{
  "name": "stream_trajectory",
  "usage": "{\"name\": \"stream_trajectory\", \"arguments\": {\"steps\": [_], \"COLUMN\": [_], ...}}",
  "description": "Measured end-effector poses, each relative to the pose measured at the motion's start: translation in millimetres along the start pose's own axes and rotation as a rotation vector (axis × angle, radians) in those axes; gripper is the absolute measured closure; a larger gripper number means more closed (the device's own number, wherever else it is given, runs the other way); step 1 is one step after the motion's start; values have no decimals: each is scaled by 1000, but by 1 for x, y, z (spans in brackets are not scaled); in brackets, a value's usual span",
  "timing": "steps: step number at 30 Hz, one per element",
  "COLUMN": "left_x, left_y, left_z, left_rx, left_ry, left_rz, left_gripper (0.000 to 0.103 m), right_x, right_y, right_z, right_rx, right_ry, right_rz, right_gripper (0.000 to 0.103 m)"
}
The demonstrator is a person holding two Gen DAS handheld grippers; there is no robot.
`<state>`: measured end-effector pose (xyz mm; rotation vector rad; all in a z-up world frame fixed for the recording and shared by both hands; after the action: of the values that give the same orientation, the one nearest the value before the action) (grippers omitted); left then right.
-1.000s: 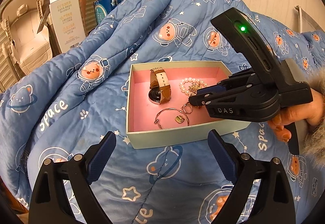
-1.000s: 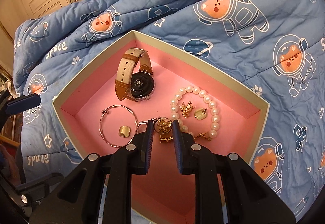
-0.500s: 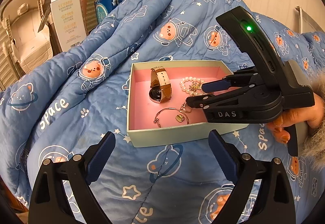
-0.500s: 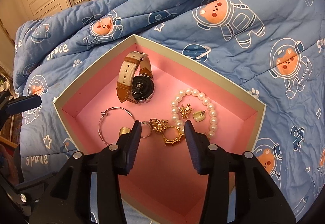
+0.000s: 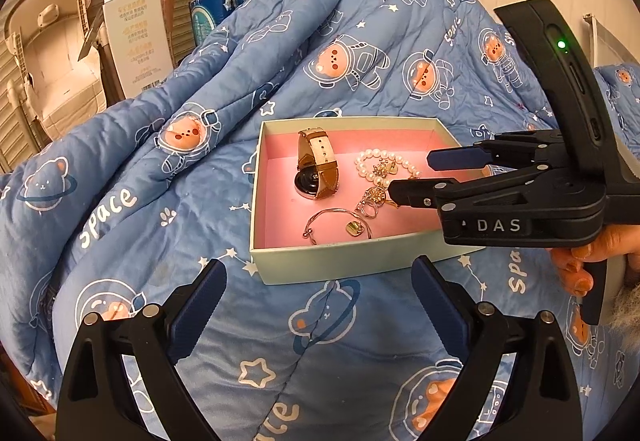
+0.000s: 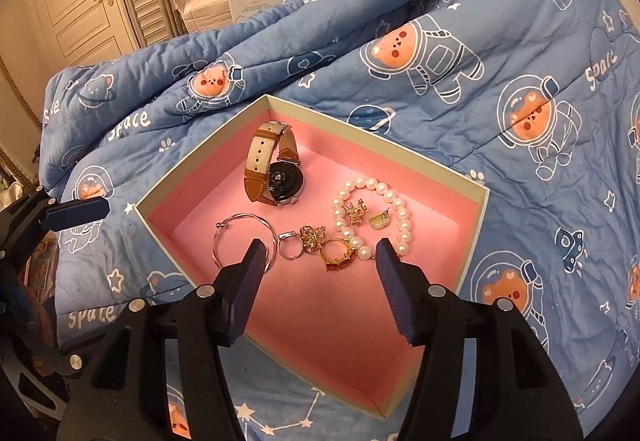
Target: Organize jewelry
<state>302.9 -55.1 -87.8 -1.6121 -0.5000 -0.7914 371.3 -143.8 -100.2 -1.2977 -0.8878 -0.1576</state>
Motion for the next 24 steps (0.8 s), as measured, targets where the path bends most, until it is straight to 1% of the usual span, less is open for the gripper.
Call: {"name": "stream_trajectory", "arguments": {"steps": [3, 7, 9, 11, 18, 24], "left_x": [0, -3, -5, -8, -18, -34], "left_y": [-2, -9, -15, -21, -51, -77], "left_z": [1, 1, 1, 1, 7, 7], "left_rx": [2, 1, 1, 3, 8, 22], "left_ry": [-3, -14, -17, -23, -89, -121], "left_rz": [-5, -17, -28, -39, -113, -158], "left_gripper": [11, 10, 9, 8, 7, 7], "right_x": [-1, -7, -12, -18, -40, -60], "right_y": [-11, -26, -37, -47, -81, -104], "right_z": [0, 1, 2, 3, 8, 21], "right_rx": [-11, -39, -60, -77, -138, -155], "right_ry": [23, 38, 48, 61, 110, 141], "right_rz": [-34, -71, -96, -119, -186, -218], "right_gripper": [37, 34, 29, 27, 26, 25]}}
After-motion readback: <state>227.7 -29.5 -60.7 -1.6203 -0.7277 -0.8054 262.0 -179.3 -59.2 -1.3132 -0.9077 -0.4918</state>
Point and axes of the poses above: each gripper's, at about its wrist camera, not at the fingertips, and y roughly the way its jaws point, z to its left, x to its top, the point moved 9 cm from there along y, roughly the way its jaws point, and after that the axes turned 4 degrees about -y, right-handed, at the moved point
